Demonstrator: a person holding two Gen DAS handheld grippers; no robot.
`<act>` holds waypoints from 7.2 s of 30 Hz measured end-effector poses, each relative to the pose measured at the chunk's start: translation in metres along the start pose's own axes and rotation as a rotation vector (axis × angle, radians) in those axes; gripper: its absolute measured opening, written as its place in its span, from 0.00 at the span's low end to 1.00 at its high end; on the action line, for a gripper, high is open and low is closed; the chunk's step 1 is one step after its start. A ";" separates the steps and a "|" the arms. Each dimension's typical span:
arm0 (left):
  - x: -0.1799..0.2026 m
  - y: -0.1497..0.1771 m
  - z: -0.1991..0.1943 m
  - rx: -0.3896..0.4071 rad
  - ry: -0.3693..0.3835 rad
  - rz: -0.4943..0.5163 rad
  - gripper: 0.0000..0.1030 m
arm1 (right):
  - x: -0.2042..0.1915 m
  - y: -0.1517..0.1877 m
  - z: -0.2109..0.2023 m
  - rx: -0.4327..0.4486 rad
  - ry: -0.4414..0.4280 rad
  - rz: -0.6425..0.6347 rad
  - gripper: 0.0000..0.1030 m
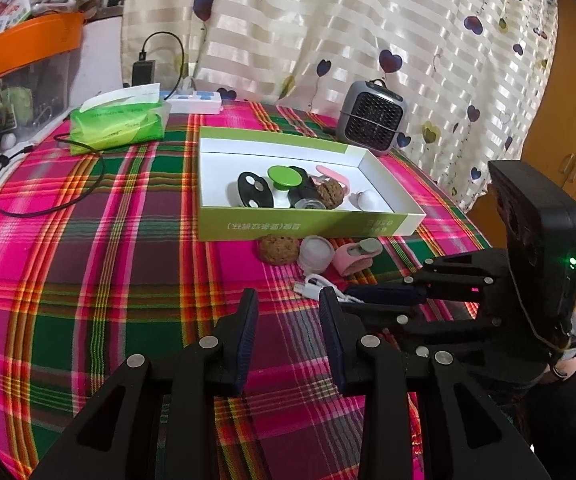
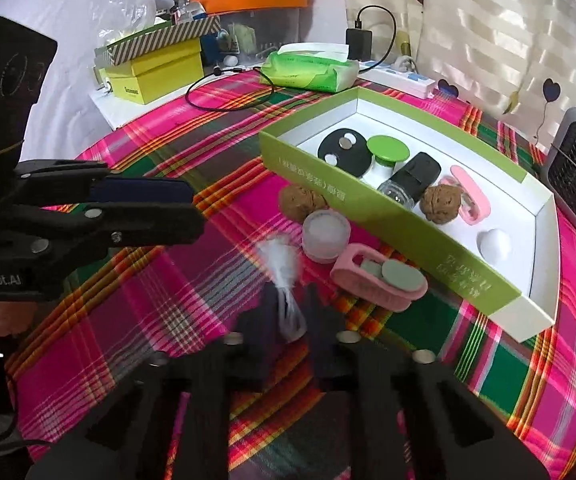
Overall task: Organize objects
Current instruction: 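Move the left tool toward the pink clip while the right tool approaches the white cable, then grasp the pink clip with the left tool while the right tool grasps the white USB cable, then carry the pink clip and white cable with both tools into the box, then open both tools to release the pink clip and white cable in the box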
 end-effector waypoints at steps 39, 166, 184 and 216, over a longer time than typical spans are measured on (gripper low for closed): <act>0.092 -0.010 0.090 -0.130 0.047 0.422 0.29 | 0.046 0.066 -0.048 -0.013 0.119 0.189 0.12; 0.068 -0.069 0.045 0.063 -0.065 0.156 0.15 | 0.092 -0.032 -0.072 0.172 0.281 0.222 0.17; 0.025 -0.089 0.083 0.039 -0.135 0.089 0.15 | 0.129 -0.024 -0.020 0.087 0.248 0.286 0.17; 0.014 -0.087 0.064 0.065 -0.102 0.046 0.22 | 0.105 -0.026 -0.032 0.145 0.235 0.256 0.34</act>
Point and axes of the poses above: each gripper's, at about its wrist camera, not at the fingertips, and z roughly the way its jaws point, x to its right, y to its underside, the point moved 10 cm from there along z, roughly the way its jaws point, and after that the axes turned 12 degrees about -z, right-handed, at the moved point
